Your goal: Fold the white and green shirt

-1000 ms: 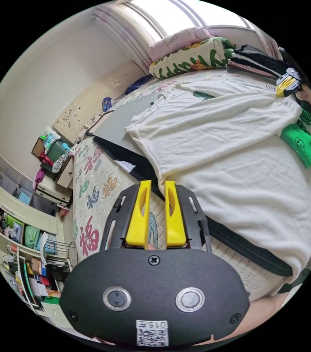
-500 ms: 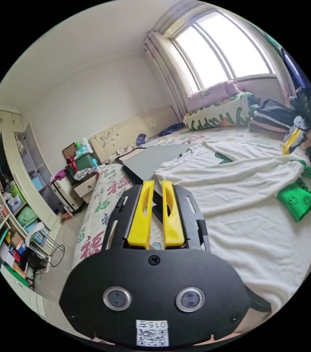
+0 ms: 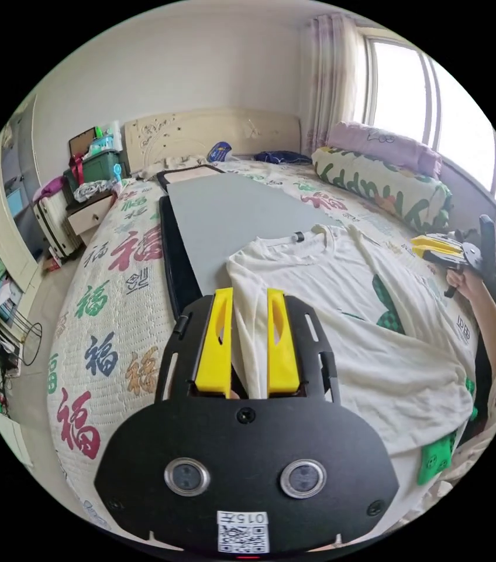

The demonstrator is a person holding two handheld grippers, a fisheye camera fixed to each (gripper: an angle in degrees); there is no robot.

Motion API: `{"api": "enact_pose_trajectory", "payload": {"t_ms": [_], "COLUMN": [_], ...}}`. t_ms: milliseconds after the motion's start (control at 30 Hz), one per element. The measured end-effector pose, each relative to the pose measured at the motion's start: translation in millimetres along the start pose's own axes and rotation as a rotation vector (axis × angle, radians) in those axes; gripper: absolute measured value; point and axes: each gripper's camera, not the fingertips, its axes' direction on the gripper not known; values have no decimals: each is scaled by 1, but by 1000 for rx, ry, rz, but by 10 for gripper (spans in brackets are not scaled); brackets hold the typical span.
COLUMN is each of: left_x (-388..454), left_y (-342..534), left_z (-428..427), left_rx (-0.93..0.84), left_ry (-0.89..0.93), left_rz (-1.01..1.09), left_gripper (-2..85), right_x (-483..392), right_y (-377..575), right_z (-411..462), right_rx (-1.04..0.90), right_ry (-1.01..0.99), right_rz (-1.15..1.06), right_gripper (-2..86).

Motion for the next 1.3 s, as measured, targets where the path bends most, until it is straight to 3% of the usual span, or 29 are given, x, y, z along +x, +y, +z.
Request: {"api": "enact_pose_trajectory", "payload": {"t_ms": [200, 433, 600, 767, 867, 1067, 1200, 1300], "left_x": [-33, -31, -14, 15, 43, 97, 139, 175], "left_y": [-34, -40, -19, 19, 56, 176, 334, 480], "left_z": [41, 93, 113, 105, 63, -62, -179, -226], "left_rx": [-60, -175, -216, -178, -22, 230, 448, 483], "left_ry": [66, 63, 3, -77, -148, -124, -11, 55], "left_rz": [-107, -86, 2, 88, 159, 254, 368, 522], "left_gripper": [92, 104, 66, 19, 13, 10, 10, 10], "right_x": [3, -10, -35, -71, -89, -131, -167, -212], "right_y": [-58, -90, -83, -74, -57, 27, 157, 298], "right_z": [100, 181, 203, 189, 142, -50, -224, -324], "right_rx": [-57, -194, -249, -269, -197, 40, 200, 278], "right_ry": [104, 127, 72, 141, 180, 84, -58, -131], "right_rz": [86, 125, 82, 43, 78, 105, 51, -19], "right_gripper": [94, 124, 63, 26, 15, 5, 4, 5]}}
